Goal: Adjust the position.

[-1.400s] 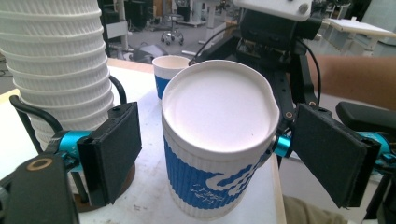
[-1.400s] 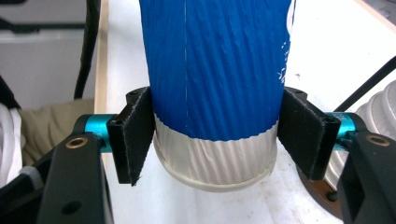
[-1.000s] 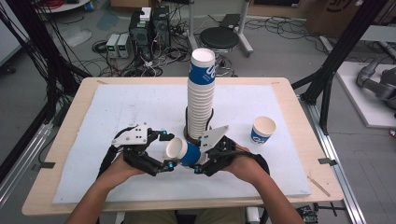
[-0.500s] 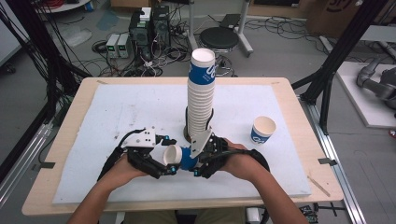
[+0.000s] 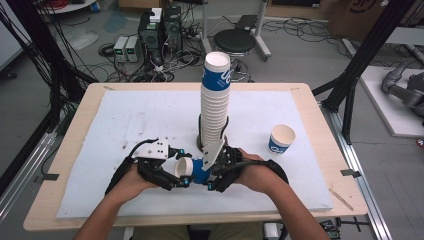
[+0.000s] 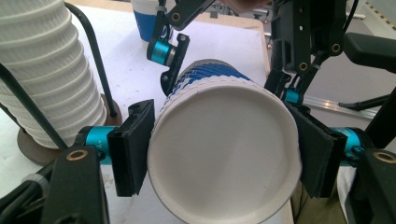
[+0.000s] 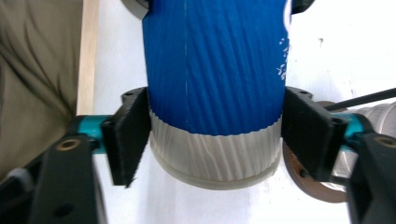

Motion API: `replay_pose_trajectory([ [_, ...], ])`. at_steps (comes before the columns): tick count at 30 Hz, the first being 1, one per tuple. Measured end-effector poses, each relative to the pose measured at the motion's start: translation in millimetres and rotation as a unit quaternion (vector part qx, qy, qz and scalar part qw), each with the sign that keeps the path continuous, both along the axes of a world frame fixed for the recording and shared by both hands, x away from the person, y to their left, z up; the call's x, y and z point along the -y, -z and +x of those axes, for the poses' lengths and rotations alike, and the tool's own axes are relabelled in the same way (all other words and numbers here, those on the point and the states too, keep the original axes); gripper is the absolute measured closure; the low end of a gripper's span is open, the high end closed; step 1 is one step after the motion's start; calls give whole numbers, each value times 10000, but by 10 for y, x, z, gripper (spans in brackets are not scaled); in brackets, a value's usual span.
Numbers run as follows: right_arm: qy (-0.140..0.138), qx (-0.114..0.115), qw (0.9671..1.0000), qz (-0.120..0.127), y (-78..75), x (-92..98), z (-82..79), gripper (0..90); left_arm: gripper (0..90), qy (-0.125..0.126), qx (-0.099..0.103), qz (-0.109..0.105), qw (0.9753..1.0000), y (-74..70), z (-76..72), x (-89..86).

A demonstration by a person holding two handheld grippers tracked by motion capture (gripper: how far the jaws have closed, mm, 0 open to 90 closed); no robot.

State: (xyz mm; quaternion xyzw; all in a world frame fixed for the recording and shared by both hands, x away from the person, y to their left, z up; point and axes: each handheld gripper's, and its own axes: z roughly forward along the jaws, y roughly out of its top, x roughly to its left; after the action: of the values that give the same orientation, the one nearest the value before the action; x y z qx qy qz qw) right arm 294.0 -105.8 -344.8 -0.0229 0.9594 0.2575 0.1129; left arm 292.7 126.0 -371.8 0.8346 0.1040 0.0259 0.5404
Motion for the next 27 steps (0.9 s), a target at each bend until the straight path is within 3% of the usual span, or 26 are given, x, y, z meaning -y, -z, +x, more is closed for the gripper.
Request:
replay_pose_trajectory([
  [5,178,-314,9960,812,4,114,32,207,297,4,-58,-129,9999,-6,14,-26],
  [10,252,-484,9882,1430,-11,221,21,206,297,-6,-85,-287,9996,6,36,-67],
  [14,306,-499,9785,1980,-20,319,8,206,296,-54,-123,-454,9989,20,55,-102],
  [20,575,-621,9580,2741,-12,484,5,206,295,-73,-103,-645,9978,38,72,-155],
  [27,915,-551,9442,3116,32,623,-28,206,293,-153,-60,-789,9967,66,85,-183],
])
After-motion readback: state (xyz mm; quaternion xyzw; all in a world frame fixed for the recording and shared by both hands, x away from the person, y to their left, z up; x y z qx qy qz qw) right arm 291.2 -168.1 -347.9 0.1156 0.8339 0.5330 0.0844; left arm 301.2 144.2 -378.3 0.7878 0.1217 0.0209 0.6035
